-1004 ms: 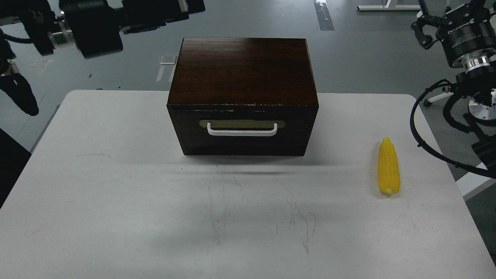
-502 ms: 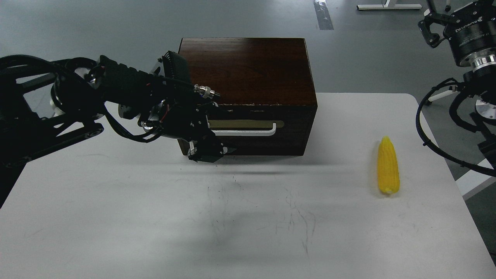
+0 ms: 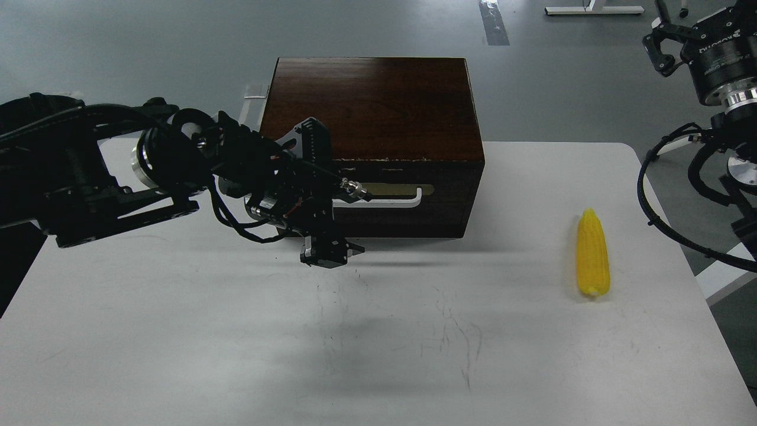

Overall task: Put corn in drawer with both arms
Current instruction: 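Hook the left gripper onto the white drawer handle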

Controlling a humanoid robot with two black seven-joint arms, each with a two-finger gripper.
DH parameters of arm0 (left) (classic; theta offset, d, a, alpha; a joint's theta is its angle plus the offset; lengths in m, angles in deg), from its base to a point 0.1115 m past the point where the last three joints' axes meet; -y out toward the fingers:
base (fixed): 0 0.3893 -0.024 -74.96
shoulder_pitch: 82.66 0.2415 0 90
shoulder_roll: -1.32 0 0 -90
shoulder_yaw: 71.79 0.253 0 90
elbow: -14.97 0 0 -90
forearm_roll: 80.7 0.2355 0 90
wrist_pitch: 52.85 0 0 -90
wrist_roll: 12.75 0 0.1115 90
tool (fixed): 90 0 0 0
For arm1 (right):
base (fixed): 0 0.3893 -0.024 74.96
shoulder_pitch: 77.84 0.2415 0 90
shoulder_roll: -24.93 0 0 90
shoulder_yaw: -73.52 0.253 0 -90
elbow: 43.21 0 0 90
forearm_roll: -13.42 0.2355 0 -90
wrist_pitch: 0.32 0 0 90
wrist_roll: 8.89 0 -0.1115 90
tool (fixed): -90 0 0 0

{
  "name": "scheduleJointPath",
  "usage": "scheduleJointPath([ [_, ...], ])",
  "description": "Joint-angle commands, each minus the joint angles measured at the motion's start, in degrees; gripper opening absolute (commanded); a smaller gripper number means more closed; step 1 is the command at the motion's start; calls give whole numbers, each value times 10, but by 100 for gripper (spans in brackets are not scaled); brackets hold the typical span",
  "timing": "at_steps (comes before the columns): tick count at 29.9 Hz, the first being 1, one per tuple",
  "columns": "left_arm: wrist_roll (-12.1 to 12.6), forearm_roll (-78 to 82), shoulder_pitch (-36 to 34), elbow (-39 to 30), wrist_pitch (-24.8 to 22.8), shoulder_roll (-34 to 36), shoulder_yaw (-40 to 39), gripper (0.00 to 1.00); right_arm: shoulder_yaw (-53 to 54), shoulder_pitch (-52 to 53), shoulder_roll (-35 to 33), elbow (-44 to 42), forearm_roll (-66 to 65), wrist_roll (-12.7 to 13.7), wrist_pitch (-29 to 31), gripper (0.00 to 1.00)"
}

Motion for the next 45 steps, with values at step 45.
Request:
scheduleJointPath([
  [45, -22, 0, 28, 49, 33, -28, 27, 84, -1, -20, -31, -1, 0, 0, 0, 100],
])
